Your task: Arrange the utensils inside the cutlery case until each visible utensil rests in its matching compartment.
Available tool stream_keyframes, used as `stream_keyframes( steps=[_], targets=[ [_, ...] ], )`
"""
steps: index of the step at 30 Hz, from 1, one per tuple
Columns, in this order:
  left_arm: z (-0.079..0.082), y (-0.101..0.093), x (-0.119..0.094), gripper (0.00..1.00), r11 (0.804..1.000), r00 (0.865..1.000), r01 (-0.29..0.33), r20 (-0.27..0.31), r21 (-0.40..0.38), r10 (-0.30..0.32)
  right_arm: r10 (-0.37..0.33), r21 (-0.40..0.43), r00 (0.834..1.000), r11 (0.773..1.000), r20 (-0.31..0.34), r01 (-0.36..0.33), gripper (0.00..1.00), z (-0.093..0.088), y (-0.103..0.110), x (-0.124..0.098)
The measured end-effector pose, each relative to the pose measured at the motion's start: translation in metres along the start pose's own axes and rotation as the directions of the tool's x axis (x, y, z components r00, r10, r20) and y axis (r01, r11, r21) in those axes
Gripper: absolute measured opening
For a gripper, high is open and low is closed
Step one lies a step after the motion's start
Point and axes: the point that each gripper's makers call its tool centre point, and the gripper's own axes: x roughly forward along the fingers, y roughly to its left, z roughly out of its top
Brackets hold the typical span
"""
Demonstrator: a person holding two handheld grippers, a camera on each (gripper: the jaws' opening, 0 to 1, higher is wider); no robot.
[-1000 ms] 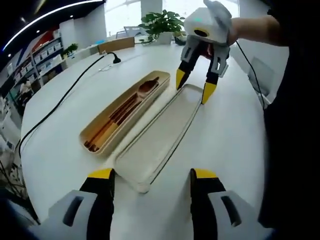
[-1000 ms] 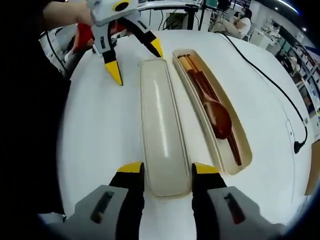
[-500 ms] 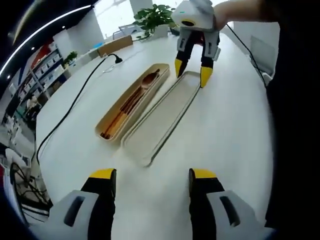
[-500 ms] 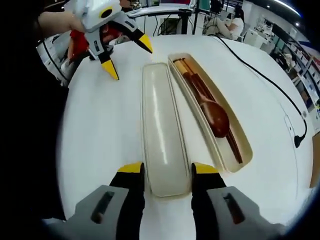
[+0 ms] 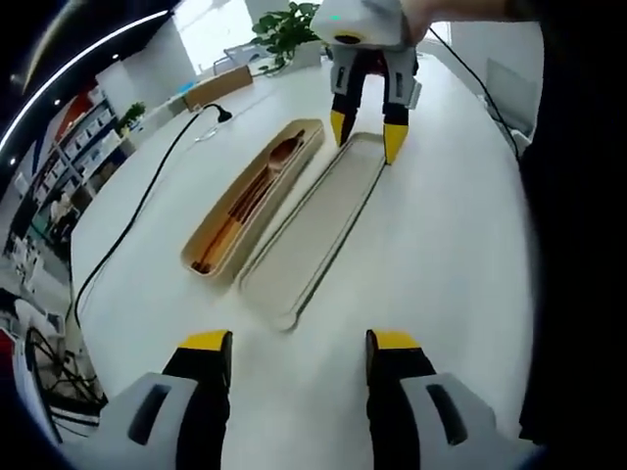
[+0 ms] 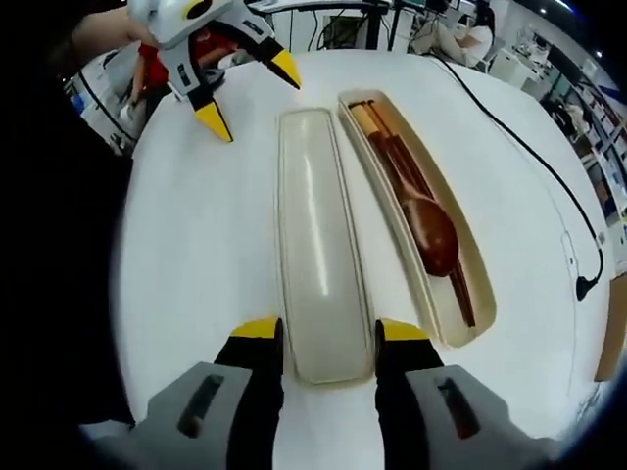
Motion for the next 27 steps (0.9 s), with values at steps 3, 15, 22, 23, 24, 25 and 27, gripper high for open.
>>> stream_keyframes(
  steps=[3,15,22,23,24,25,27],
  targets=[
    [-0.002,0.0,0.001,0.55,1.0,1.0,0.007,-0.006,-0.027,-0.007,0.004,-0.006,0.998,1.0,-0.066,-0.005,0.34,0.0,0.0,0.001],
    [-0.002,-0.003,0.004,0.53,0.999,1.0,0.015,0.002,-0.046,-0.015,0.005,-0.099,0.944,0.994,-0.329,-0.04,0.36,0.002,0.0,0.007],
    [-0.002,0.002,0.004,0.6,0.998,1.0,-0.018,0.017,-0.056,0.019,0.004,-0.118,0.938,0.992,-0.345,-0.047,0.36,0.001,0.0,0.005],
    [-0.002,0.003,0.005,0.61,0.998,1.0,-0.02,0.016,-0.06,0.021,0.006,-0.119,0.94,0.992,-0.342,-0.049,0.36,0.001,0.0,0.005],
    [-0.002,0.004,0.005,0.62,0.998,1.0,-0.023,0.015,-0.061,0.024,0.007,-0.12,0.941,0.992,-0.34,-0.05,0.35,0.001,0.0,0.005],
    [-0.002,0.006,0.005,0.65,0.998,0.999,-0.035,0.013,-0.058,0.036,0.008,-0.122,0.942,0.991,-0.335,-0.052,0.35,0.001,0.0,0.005],
    [0.0,0.01,0.005,0.7,0.997,0.998,-0.054,0.016,-0.06,0.055,0.016,-0.149,0.948,0.987,-0.319,-0.067,0.33,0.0,0.001,0.004]
  ],
)
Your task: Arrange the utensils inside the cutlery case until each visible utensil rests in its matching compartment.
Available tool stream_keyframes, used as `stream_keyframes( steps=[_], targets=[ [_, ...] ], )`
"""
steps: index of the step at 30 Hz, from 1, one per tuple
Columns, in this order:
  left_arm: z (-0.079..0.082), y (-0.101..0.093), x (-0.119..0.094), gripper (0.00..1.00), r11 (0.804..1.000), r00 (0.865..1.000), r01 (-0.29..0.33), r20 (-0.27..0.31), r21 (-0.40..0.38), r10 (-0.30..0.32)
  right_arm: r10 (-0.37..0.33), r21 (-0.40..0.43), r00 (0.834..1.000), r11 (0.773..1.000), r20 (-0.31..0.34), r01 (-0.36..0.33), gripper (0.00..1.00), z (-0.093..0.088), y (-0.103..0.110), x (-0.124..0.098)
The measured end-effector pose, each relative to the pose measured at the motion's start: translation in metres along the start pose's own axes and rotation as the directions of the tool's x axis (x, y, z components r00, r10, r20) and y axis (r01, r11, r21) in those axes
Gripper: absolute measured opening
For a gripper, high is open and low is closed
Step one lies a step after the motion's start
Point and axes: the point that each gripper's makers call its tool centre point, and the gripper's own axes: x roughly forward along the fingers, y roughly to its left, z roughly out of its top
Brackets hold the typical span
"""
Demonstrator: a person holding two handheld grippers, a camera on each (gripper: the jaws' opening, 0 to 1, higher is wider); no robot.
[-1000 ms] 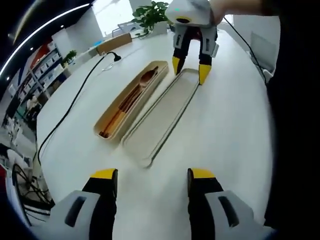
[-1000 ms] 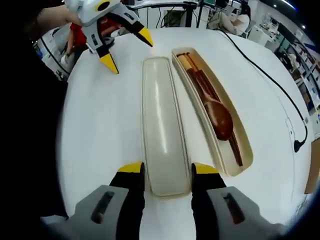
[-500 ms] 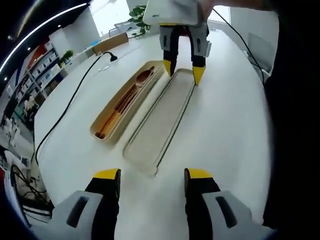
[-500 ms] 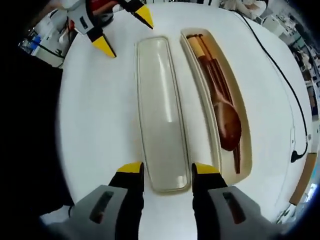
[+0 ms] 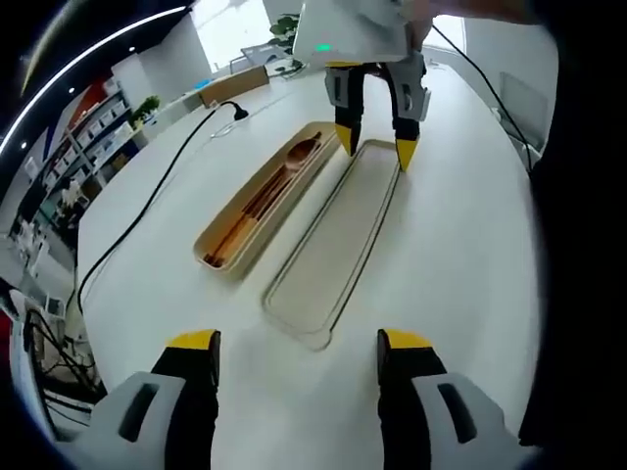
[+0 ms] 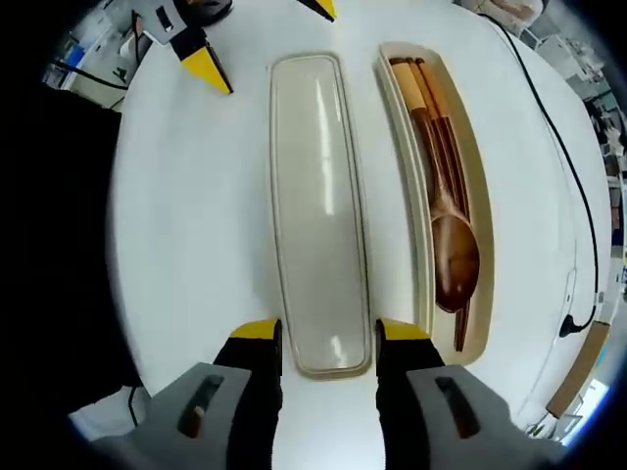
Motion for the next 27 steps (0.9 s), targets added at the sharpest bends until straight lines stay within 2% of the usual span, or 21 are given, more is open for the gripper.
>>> stream_keyframes(
  steps=[5,7,11,15,17,21,23,26,27],
  targets=[
    [0.002,-0.008,0.001,0.65,1.0,0.999,0.02,-0.027,-0.014,-0.021,-0.006,0.022,0.999,1.0,0.044,0.005,0.33,-0.001,0.0,-0.001],
    [0.005,-0.009,0.002,0.64,0.998,0.999,0.032,-0.033,0.047,-0.03,-0.004,0.018,0.999,1.0,0.052,0.003,0.33,-0.001,0.0,-0.001],
    [0.006,-0.012,0.004,0.62,0.997,0.996,0.066,-0.061,0.041,-0.064,0.016,-0.002,0.998,1.0,0.067,-0.016,0.32,-0.001,-0.001,-0.001],
    [0.009,-0.012,0.004,0.65,0.988,0.995,0.079,-0.078,0.132,-0.069,0.039,-0.005,0.996,0.999,0.079,-0.038,0.32,-0.002,-0.001,-0.001],
    [0.014,-0.012,0.005,0.66,0.976,0.995,0.076,-0.071,0.204,-0.062,0.038,-0.007,0.996,0.999,0.075,-0.038,0.32,-0.001,-0.001,-0.001],
    [0.017,-0.015,0.005,0.65,0.967,0.995,0.084,-0.075,0.242,-0.068,0.037,-0.016,0.997,0.999,0.061,-0.036,0.32,-0.002,-0.002,-0.001],
    [0.019,-0.016,0.006,0.64,0.962,0.994,0.087,-0.082,0.258,-0.068,0.064,0.011,0.994,0.998,0.089,-0.066,0.32,-0.001,-0.002,-0.002],
    [0.024,-0.023,0.007,0.56,0.931,0.994,0.099,-0.072,0.351,-0.079,0.122,0.053,0.981,0.99,0.151,-0.131,0.32,0.0,-0.001,-0.005],
    [0.023,-0.027,0.006,0.54,0.915,0.993,0.111,-0.087,0.389,-0.083,0.138,0.073,0.976,0.986,0.17,-0.152,0.32,0.0,-0.001,-0.006]
  ],
)
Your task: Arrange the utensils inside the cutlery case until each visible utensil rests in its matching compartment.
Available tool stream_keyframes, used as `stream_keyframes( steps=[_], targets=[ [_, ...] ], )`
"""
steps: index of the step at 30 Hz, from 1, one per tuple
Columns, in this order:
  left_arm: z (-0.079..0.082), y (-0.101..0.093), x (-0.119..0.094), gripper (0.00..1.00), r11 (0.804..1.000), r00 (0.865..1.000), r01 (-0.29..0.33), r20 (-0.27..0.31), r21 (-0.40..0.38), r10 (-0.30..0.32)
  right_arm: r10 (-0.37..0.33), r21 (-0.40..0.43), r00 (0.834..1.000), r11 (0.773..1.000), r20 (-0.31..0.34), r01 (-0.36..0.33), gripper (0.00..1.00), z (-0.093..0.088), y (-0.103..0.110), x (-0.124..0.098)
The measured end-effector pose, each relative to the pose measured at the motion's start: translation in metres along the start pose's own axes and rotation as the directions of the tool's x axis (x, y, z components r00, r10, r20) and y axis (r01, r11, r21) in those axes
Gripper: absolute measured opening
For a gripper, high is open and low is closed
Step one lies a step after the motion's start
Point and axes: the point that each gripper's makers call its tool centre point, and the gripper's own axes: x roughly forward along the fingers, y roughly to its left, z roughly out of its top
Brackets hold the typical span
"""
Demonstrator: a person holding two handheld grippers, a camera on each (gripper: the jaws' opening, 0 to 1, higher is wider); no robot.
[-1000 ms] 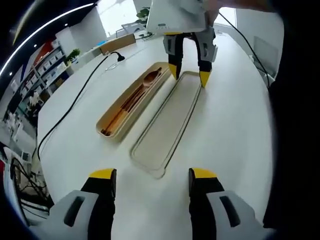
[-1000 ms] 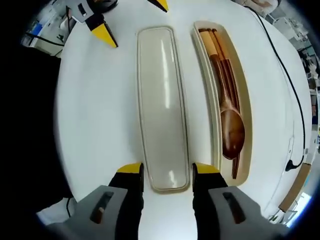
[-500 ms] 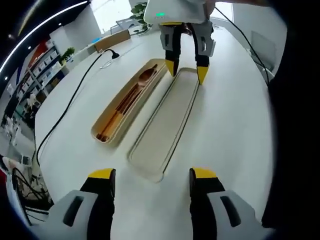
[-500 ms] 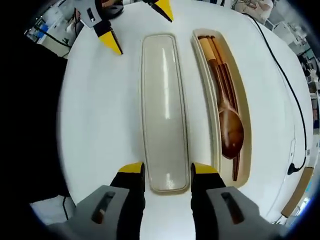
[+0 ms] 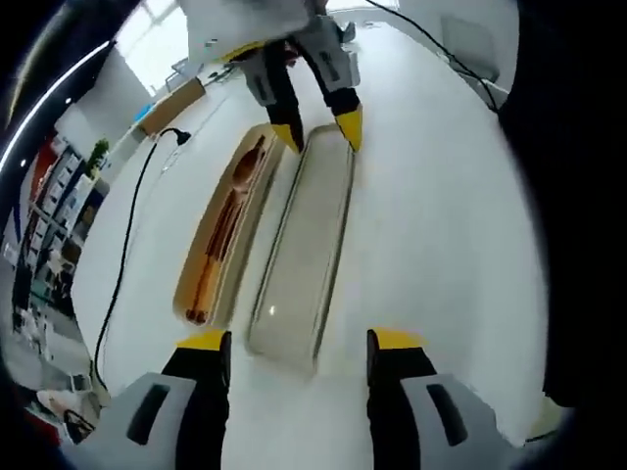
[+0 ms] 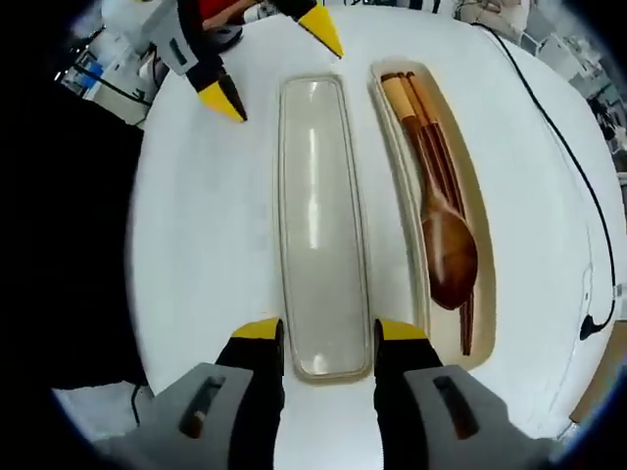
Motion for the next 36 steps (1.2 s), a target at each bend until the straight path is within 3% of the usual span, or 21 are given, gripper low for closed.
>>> stream_keyframes(
  steps=[2,6,7,9,11,13,18,25,28,31,33,36],
  targets=[
    [0.002,-0.001,0.0,0.51,1.0,1.0,-0.007,-0.002,0.015,0.007,0.022,0.075,0.999,0.997,0.045,-0.025,0.32,0.002,-0.001,-0.001],
    [0.002,0.01,-0.002,0.62,0.998,0.998,-0.065,-0.009,0.025,0.065,0.031,0.062,0.998,0.997,0.048,-0.034,0.32,0.002,0.0,-0.002],
    [0.002,0.016,-0.002,0.61,0.993,0.994,-0.104,-0.014,0.048,0.104,0.04,0.073,0.998,0.996,0.052,-0.044,0.32,0.003,0.0,-0.002],
    [0.0,0.017,-0.001,0.51,0.982,0.992,-0.117,-0.032,0.147,0.123,0.054,0.134,0.992,0.989,0.118,-0.069,0.32,0.011,0.002,-0.003],
    [0.002,0.01,0.001,0.45,0.974,0.995,-0.094,-0.023,0.206,0.101,0.049,0.124,0.993,0.99,0.106,-0.062,0.32,0.009,-0.001,-0.006],
    [0.002,0.014,0.001,0.45,0.969,0.991,-0.118,-0.032,0.218,0.128,0.04,0.108,0.993,0.993,0.107,-0.052,0.32,0.01,-0.001,-0.009],
    [0.002,0.018,0.001,0.47,0.967,0.992,-0.111,-0.032,0.229,0.121,0.065,0.119,0.989,0.989,0.135,-0.082,0.32,0.013,0.001,-0.014],
    [0.0,0.019,-0.002,0.53,0.966,0.993,-0.101,-0.033,0.239,0.112,0.106,0.072,0.983,0.99,0.149,-0.117,0.32,0.015,0.012,-0.019],
    [0.002,0.016,-0.006,0.53,0.967,0.994,-0.1,-0.015,0.234,0.107,0.123,0.057,0.974,0.989,0.189,-0.136,0.32,0.023,0.017,-0.027],
    [0.002,0.021,-0.012,0.53,0.966,0.991,-0.135,0.008,0.223,0.137,0.143,0.027,0.971,0.988,0.193,-0.151,0.32,0.023,0.024,-0.031],
    [0.004,0.019,-0.014,0.54,0.969,0.992,-0.128,0.033,0.209,0.124,0.142,0.013,0.971,0.989,0.192,-0.147,0.32,0.022,0.024,-0.031],
    [0.006,0.014,-0.016,0.51,0.961,0.992,-0.129,0.049,0.245,0.12,0.15,0.015,0.966,0.988,0.209,-0.156,0.32,0.02,0.022,-0.032]
  ],
)
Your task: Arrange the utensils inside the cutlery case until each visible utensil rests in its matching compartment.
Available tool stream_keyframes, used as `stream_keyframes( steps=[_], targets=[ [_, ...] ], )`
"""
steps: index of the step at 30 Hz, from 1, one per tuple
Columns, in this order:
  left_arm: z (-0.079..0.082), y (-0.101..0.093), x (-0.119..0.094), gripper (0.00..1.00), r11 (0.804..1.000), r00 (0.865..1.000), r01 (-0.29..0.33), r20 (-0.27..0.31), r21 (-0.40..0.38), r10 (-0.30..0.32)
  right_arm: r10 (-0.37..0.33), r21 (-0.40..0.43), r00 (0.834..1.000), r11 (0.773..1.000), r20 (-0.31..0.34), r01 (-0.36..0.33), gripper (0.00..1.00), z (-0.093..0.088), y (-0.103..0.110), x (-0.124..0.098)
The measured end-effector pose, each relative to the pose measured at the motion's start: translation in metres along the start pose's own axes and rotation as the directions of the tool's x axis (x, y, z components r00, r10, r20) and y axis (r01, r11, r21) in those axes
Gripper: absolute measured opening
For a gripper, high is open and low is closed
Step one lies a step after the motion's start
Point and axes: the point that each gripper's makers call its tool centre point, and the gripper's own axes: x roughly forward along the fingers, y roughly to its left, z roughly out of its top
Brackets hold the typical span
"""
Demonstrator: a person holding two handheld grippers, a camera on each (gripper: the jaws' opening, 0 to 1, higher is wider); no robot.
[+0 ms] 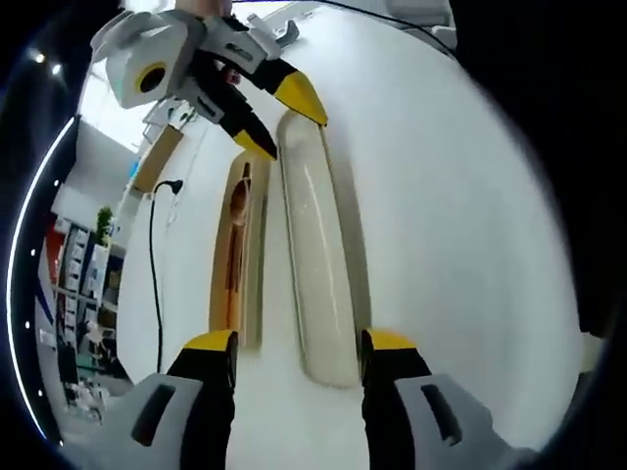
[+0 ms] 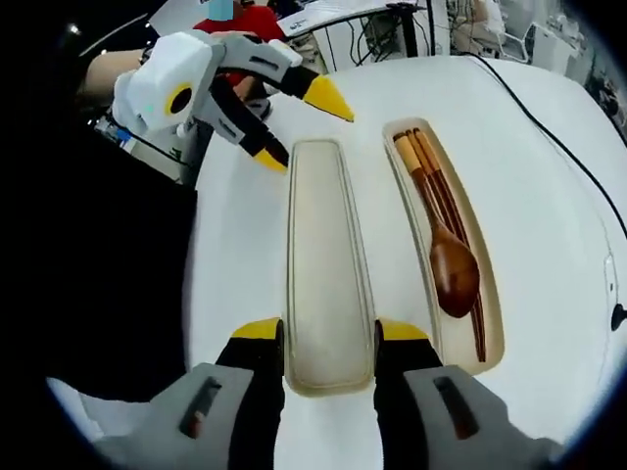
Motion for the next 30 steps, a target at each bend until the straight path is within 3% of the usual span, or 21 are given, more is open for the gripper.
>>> stream_keyframes(
  steps=[6,11,15,18,21,23,28,30],
  targets=[
    [-0.002,-0.014,-0.006,0.51,0.999,1.0,0.023,0.017,0.024,-0.023,0.011,0.073,1.0,0.997,0.026,-0.013,0.32,-0.01,-0.006,-0.004],
    [-0.024,-0.023,0.005,0.5,0.999,0.999,0.046,0.0,0.0,-0.046,0.051,0.119,0.996,0.991,0.074,-0.059,0.32,-0.011,0.0,-0.004],
    [-0.026,-0.016,0.009,0.49,0.999,0.999,0.035,0.012,-0.025,-0.034,0.11,0.131,0.982,0.983,0.153,-0.13,0.32,-0.003,0.012,-0.004],
    [-0.024,-0.011,0.01,0.52,1.0,0.999,0.009,0.033,-0.015,-0.009,0.101,0.135,0.982,0.983,0.157,-0.123,0.32,-0.005,0.01,-0.004],
    [-0.022,-0.012,0.012,0.5,1.0,0.999,0.022,0.05,-0.021,-0.021,0.124,0.128,0.977,0.981,0.173,-0.147,0.32,-0.003,0.015,-0.005],
    [-0.021,-0.009,0.012,0.5,1.0,0.998,0.01,0.061,0.023,-0.011,0.123,0.114,0.978,0.983,0.168,-0.143,0.32,-0.004,0.015,-0.006],
    [-0.021,-0.006,0.009,0.35,0.999,0.997,0.001,0.073,0.048,-0.005,0.177,0.13,0.961,0.97,0.211,-0.207,0.32,-0.002,0.024,-0.012],
    [-0.019,-0.002,0.006,0.25,0.996,0.996,-0.016,0.088,0.089,0.008,0.204,0.145,0.951,0.959,0.234,-0.242,0.32,-0.001,0.027,-0.015]
  ],
)
